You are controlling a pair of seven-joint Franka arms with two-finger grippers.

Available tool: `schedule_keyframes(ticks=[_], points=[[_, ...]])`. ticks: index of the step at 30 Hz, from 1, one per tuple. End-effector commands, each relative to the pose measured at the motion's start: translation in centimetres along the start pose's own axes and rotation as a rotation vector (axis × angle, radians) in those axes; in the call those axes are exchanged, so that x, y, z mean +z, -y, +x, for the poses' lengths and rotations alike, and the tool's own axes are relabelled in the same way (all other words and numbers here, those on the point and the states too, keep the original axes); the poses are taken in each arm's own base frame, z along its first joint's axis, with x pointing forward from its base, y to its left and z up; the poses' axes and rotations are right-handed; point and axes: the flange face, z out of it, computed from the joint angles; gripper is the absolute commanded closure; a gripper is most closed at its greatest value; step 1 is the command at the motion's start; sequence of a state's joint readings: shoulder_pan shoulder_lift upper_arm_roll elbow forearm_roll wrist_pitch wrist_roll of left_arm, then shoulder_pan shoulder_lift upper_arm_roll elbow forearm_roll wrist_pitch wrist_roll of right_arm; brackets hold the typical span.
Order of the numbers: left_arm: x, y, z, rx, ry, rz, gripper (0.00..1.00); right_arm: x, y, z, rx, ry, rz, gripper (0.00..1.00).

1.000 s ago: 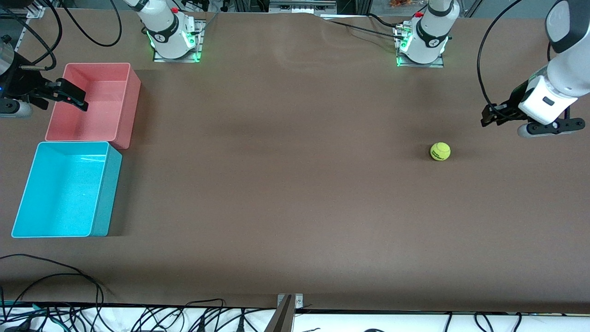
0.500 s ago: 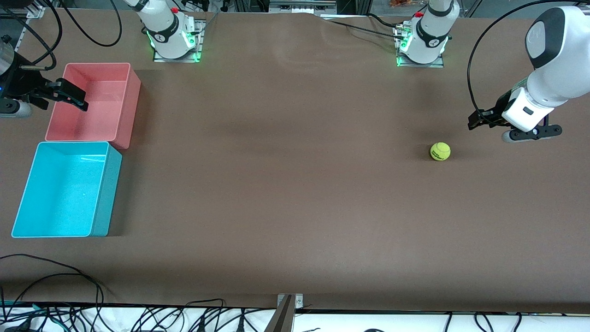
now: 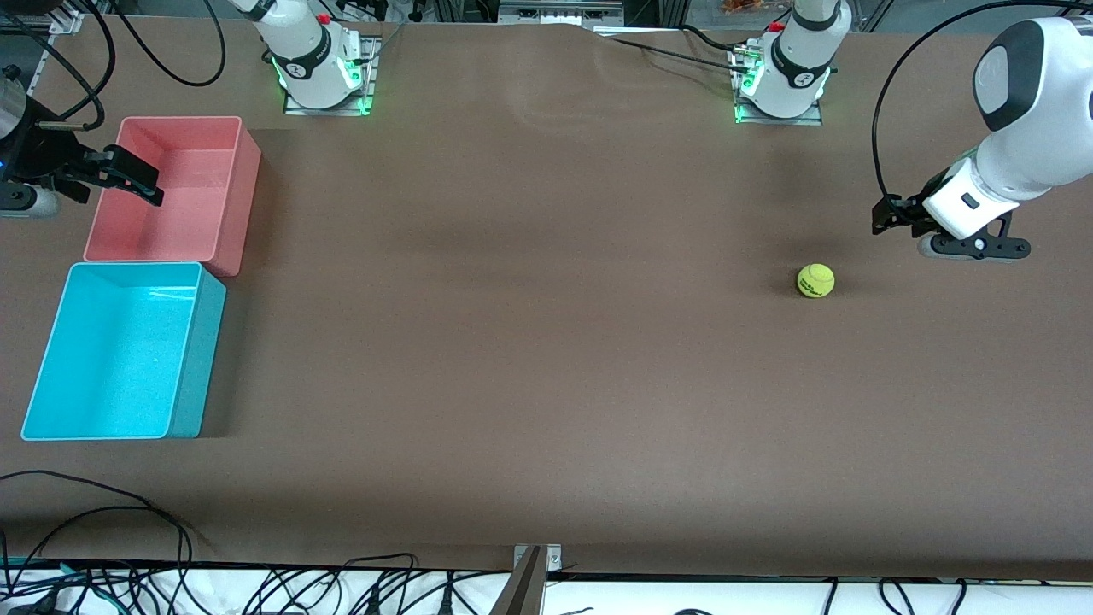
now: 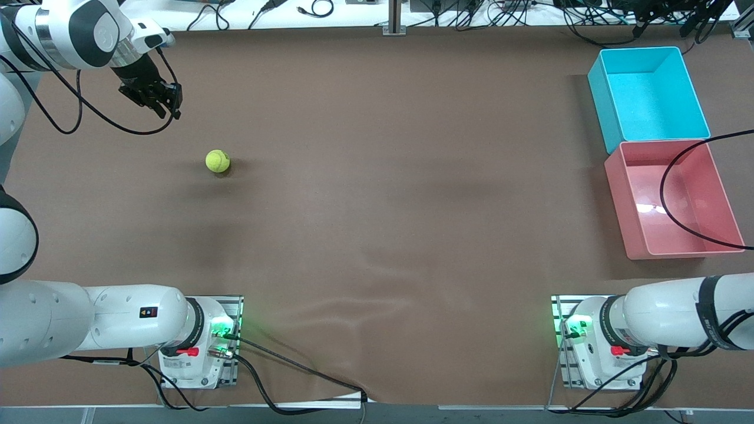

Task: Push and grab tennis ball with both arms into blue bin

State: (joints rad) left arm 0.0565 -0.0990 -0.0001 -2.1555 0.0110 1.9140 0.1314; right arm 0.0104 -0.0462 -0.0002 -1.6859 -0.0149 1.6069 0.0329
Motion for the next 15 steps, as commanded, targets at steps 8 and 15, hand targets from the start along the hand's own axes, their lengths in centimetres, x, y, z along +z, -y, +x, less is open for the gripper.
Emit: schedule_keyframes(ticks=[8,15], points=[[0.5,1.4,-0.7,0.158,-0.011,0.039,1.0,-0.6,0.1,0.2,-0.001,-0.002,-0.007,0.0],[0.9,1.8,-0.7,0.423,-0.001,0.065,1.0,-0.6,0.1,0.2,0.0,-0.002,-0.007,0.0]])
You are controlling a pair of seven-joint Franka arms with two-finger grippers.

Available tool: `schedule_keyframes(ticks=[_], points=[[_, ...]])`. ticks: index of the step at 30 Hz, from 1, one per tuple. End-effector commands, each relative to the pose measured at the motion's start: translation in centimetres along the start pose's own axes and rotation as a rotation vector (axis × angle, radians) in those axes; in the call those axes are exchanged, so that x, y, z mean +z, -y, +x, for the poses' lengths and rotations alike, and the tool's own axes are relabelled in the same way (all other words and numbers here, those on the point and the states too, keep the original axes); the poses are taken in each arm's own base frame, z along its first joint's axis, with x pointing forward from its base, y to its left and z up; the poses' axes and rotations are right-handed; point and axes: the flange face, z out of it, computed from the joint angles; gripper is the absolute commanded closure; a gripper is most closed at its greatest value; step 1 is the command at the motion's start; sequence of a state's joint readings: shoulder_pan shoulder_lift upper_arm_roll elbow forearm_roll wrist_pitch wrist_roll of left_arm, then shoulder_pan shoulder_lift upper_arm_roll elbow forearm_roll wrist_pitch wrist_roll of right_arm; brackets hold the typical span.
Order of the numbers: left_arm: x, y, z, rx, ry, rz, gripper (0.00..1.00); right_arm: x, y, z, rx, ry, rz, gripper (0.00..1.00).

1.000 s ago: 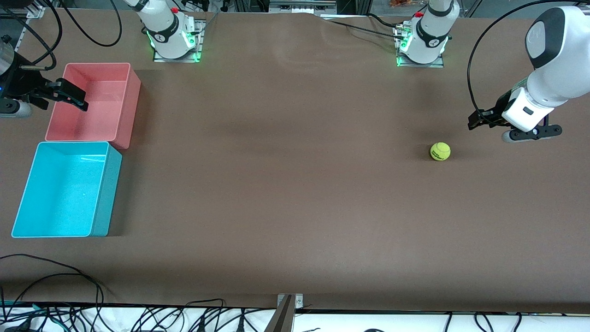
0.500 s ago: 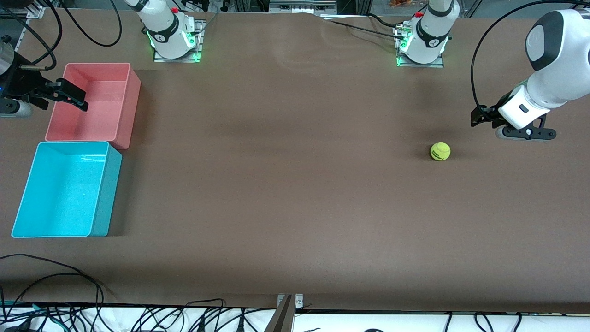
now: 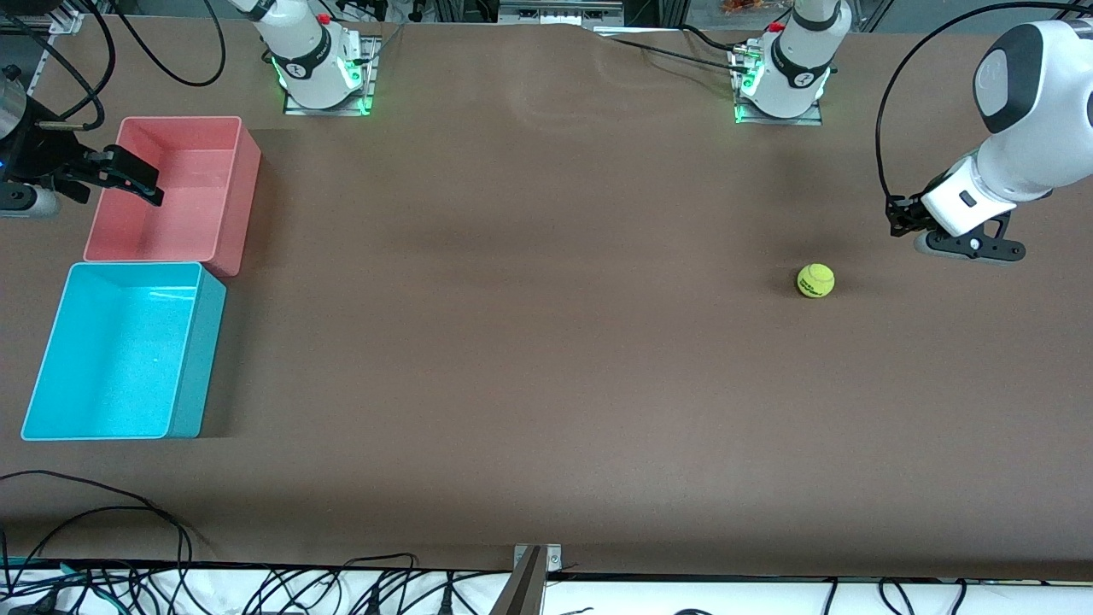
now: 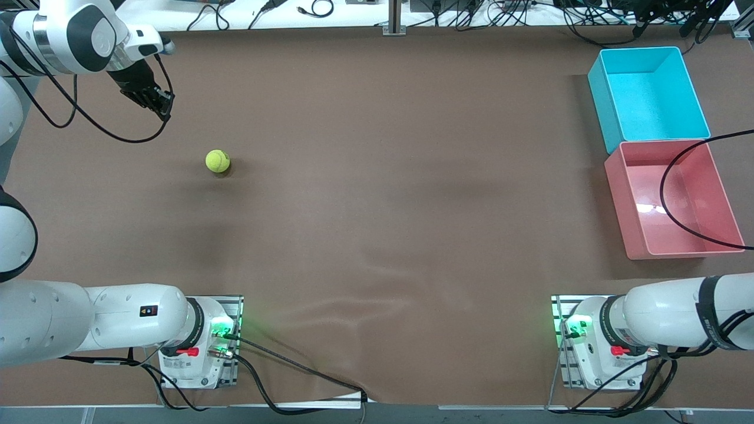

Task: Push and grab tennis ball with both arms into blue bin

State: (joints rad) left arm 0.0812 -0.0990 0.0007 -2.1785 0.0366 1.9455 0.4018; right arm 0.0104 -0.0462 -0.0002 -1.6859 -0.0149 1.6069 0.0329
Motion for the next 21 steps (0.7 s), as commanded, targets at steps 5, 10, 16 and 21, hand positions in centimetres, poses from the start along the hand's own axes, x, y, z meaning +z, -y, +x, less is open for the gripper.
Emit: schedule_keyframes(ticks=[5,10,16,21], points=[[1.1,0.5,-0.8,0.293,0.017,0.038,1.0,-0.6,0.1,0.2,0.0,-0.002,-0.007,0.0],[3.3,1.7,-0.6,0.471,0.001,0.041,1.0,-0.6,0.1,0.2,0.0,-0.002,-0.007,0.0],[6.0,2.3,0.1,0.706,0.021,0.02,1.0,-0.6,0.1,0.2,-0.001,-0.002,-0.007,0.0],[7.6,2.7,-0.3,0.836,0.026,0.0,1.0,-0.6,0.1,0.2,0.001,-0.002,-0.007,0.0]])
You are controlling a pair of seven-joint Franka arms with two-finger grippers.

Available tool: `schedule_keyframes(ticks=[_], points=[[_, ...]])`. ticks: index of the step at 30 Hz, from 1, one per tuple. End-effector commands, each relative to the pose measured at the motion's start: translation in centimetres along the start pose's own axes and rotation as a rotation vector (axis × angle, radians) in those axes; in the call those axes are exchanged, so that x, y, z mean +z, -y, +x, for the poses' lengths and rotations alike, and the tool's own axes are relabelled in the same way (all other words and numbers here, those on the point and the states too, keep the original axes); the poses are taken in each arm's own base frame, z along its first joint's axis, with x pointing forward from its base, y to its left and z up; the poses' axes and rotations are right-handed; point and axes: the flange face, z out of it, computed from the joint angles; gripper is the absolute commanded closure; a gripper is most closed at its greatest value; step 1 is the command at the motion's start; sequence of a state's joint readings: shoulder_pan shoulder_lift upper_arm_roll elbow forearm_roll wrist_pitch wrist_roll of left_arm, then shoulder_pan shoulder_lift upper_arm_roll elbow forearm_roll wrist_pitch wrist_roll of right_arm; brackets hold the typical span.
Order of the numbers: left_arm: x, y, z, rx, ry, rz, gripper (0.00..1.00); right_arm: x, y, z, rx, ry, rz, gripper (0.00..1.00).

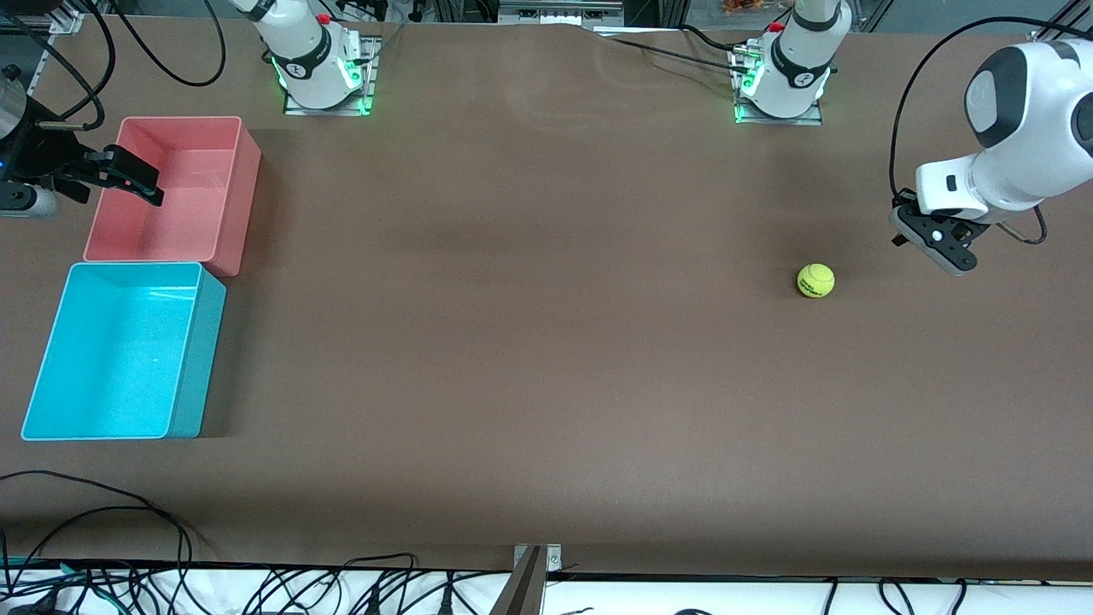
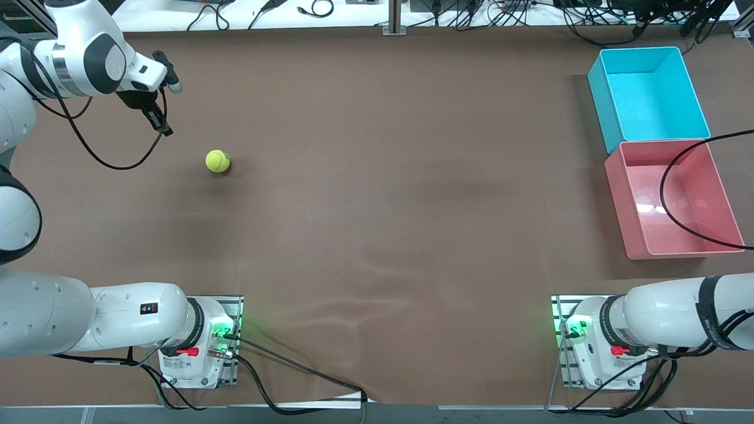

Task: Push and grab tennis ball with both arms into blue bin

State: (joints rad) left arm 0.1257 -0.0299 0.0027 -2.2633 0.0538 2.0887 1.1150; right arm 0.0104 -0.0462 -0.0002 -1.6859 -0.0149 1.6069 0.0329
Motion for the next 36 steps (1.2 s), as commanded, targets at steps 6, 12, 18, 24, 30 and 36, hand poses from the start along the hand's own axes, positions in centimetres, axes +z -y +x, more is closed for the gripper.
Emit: schedule_keyframes(ticks=[6,12,18,24,30,36], points=[[4.4,0.5,-0.4,0.303,0.017,-0.005,1.0,-0.6,0.0,0.2,0.001,-0.002,-0.007,0.0],[7.9,1.5,-1.2,0.307,-0.002,0.019,1.0,-0.6,0.0,0.2,0.002,-0.001,-0.007,0.0],[9.8,1.9,-1.2,0.31,-0.006,0.018,1.0,-0.6,0.0,0.2,0.002,-0.001,-0.007,0.0],[11.8,2.3,-1.1,0.312,-0.01,0.014,1.0,-0.6,0.0,0.2,0.004,-0.001,-0.007,0.0],[13.8,2.6,-0.8,0.311,-0.016,0.015,1.0,-0.6,0.0,0.2,0.004,0.001,-0.007,0.0],[14.6,2.8,-0.6,0.308,-0.021,0.017,1.0,-0.6,0.0,0.2,0.004,0.001,-0.007,0.0]])
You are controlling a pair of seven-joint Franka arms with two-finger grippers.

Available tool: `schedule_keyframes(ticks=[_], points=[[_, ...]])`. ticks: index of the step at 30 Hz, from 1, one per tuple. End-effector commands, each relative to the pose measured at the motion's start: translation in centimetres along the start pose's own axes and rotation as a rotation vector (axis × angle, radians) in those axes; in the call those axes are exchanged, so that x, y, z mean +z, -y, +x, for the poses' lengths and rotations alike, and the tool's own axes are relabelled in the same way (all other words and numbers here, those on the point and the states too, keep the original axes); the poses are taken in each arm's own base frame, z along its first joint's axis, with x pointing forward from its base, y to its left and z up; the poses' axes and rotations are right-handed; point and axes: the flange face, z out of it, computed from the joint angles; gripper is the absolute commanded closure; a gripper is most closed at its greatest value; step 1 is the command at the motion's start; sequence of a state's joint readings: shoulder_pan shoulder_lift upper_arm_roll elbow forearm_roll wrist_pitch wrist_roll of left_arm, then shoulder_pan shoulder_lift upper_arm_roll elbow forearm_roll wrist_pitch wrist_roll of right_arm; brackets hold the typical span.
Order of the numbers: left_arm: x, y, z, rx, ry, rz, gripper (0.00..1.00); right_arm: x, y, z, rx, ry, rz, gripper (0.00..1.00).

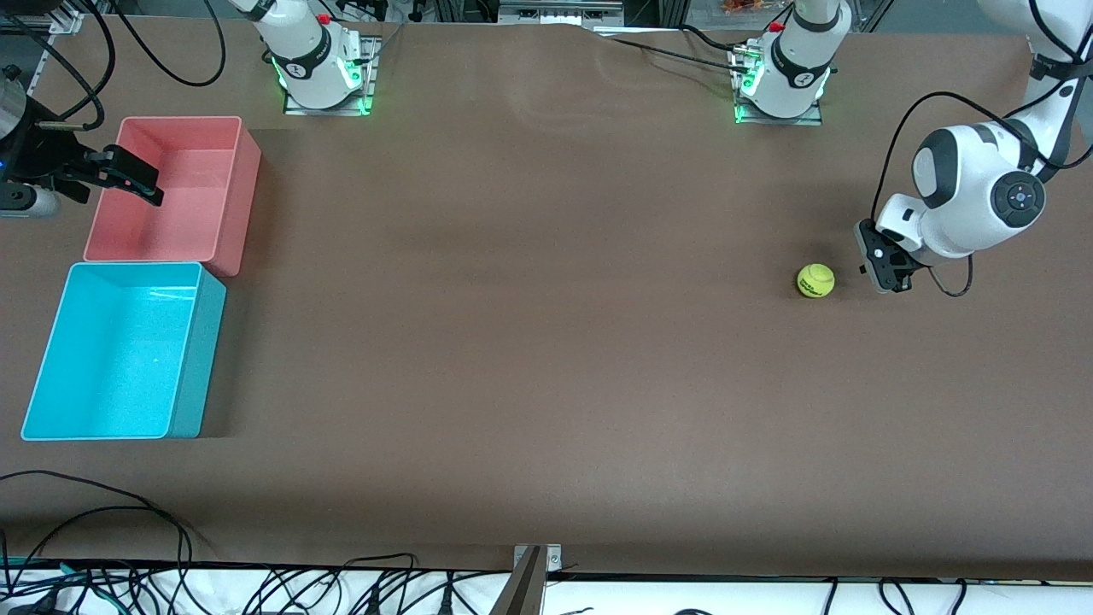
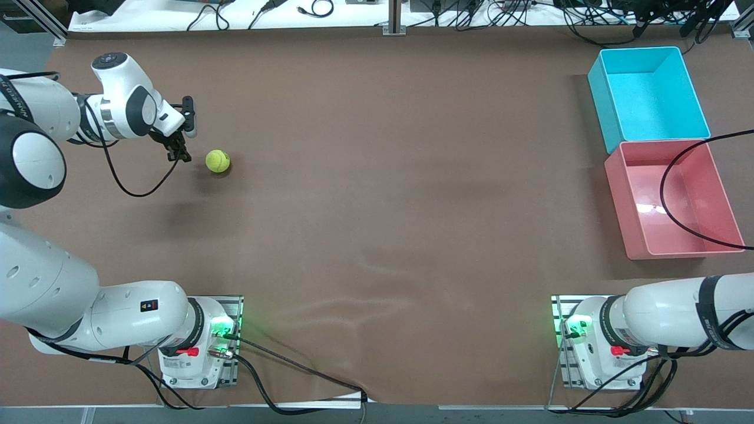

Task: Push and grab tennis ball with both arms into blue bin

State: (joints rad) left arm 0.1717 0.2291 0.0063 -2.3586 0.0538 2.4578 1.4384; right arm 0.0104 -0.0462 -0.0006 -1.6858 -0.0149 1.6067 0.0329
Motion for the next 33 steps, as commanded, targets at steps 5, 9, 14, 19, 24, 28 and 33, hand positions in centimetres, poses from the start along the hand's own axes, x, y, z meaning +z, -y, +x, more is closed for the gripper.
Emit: schedule_keyframes(ticks=[5,9,14,19,24,28,33], points=[[1.3,0.3,-0.1,0.011,-0.004,-0.003,1.0,-0.6,0.0,0.2,0.003,-0.001,-0.007,0.0],[1.8,0.4,-0.1,0.01,-0.006,-0.003,1.0,-0.6,0.0,0.2,0.003,0.001,-0.007,0.0],[1.9,0.4,0.0,0.006,-0.011,0.001,1.0,-0.5,0.0,0.2,0.003,0.002,-0.007,0.0],[2.2,0.4,0.0,0.005,-0.012,-0.002,1.0,-0.5,0.0,0.2,0.003,0.002,-0.007,0.0],[2.8,0.5,0.0,0.003,-0.015,0.004,1.0,-0.6,0.0,0.2,0.003,0.001,-0.007,0.0],[3.0,0.5,0.2,0.004,-0.014,-0.001,1.0,-0.6,0.0,0.2,0.003,0.0,-0.008,0.0],[3.0,0.5,0.5,0.006,-0.014,-0.001,1.0,-0.5,0.0,0.2,0.003,0.002,-0.007,0.0]])
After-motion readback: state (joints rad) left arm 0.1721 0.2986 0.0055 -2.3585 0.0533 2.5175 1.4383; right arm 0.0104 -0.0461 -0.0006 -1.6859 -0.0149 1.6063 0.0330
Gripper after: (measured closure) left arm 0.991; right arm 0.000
